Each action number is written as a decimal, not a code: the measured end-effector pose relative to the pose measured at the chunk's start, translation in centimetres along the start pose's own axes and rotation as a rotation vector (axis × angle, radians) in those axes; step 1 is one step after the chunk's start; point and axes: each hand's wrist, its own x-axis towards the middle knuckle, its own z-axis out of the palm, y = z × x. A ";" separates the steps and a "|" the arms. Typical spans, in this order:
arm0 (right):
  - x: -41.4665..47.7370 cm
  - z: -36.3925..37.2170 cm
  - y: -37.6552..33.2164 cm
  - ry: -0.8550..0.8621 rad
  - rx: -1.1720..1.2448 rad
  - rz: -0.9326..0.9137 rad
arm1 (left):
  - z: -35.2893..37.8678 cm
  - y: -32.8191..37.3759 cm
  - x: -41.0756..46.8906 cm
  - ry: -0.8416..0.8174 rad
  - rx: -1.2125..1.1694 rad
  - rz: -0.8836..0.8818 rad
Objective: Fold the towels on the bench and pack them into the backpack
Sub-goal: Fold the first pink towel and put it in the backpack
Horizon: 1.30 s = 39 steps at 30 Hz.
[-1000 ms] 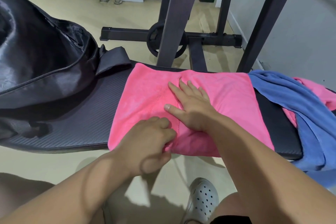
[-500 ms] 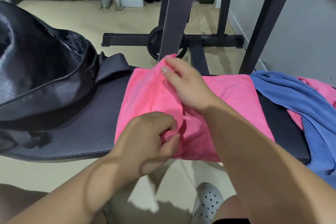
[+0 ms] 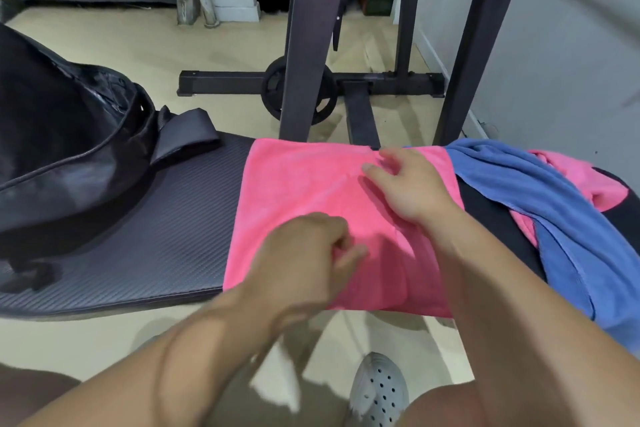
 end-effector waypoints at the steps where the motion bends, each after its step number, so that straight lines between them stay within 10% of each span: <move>1: 0.2 0.2 -0.1 0.014 -0.060 -0.033 | -0.7 -1.1 -0.5 0.036 0.041 -0.054; 9: -0.7 4.9 -3.7 -0.129 -0.425 -0.298 | -5.3 -7.5 -5.0 0.061 0.248 -0.585; 15: -2.1 8.6 -4.1 -0.302 -0.568 -0.250 | -3.6 -6.4 -5.7 -0.006 0.217 -0.544; 23: -4.0 8.2 -7.2 -0.145 -0.804 -0.249 | -5.7 -7.8 -6.7 0.200 -0.487 -0.782; 31: -1.5 10.3 -8.3 -0.126 -0.641 -0.634 | -6.9 -9.1 -8.2 0.115 -0.444 -0.790; 39: 0.5 10.9 -8.0 0.027 -0.838 -0.555 | -7.4 -10.3 -8.2 0.127 -0.189 -0.689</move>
